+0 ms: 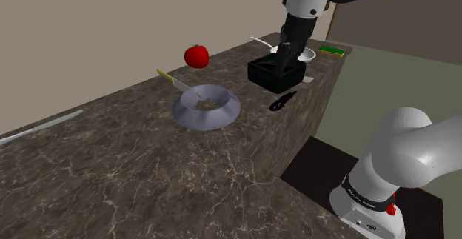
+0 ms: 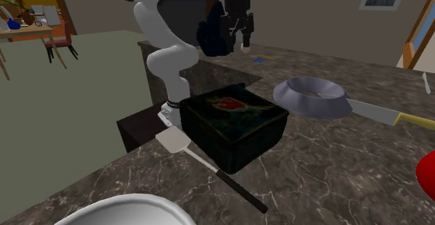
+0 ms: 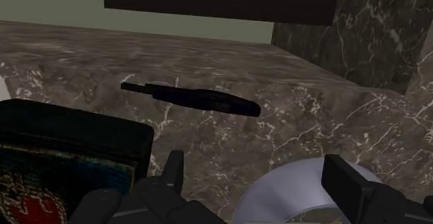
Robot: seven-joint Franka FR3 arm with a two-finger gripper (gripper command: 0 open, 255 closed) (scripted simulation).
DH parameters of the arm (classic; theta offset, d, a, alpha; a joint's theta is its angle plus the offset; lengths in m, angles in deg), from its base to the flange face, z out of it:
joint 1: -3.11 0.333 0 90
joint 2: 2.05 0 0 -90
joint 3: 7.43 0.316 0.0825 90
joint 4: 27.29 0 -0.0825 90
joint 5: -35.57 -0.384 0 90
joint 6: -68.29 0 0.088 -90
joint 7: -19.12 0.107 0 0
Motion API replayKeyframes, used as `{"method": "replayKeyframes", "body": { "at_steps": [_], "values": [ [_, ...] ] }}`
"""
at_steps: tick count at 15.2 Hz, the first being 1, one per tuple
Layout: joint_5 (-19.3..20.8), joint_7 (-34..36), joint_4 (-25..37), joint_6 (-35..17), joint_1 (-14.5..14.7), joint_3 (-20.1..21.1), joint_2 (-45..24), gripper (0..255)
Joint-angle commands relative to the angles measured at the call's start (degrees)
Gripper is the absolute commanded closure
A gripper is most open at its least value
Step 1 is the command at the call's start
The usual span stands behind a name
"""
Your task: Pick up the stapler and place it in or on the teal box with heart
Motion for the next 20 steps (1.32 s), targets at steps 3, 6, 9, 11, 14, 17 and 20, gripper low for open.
{"method": "replayKeyframes", "body": {
  "at_steps": [3, 6, 9, 11, 14, 17, 20],
  "values": [
    [2.84, -16.11, -3.33, -1.54, 4.69, -4.99, 0.47, 0],
    [8.06, -40.17, -6.93, -3.72, 11.36, -12.81, -0.02, 0],
    [13.81, -64.14, -9.06, -6.25, 17.52, -20.52, -2.0, 0],
    [16.27, -73.52, -9.59, -7.44, 20.16, -23.69, -3.11, 0],
    [16.74, -73.45, -11.63, -9.86, 19.98, -24.25, -3.49, 0],
    [17.23, -73.38, -13.59, -12.35, 19.83, -24.85, -4.02, 0],
    [17.49, -73.34, -14.59, -13.68, 19.75, -25.17, -4.37, 0]
  ]
}}
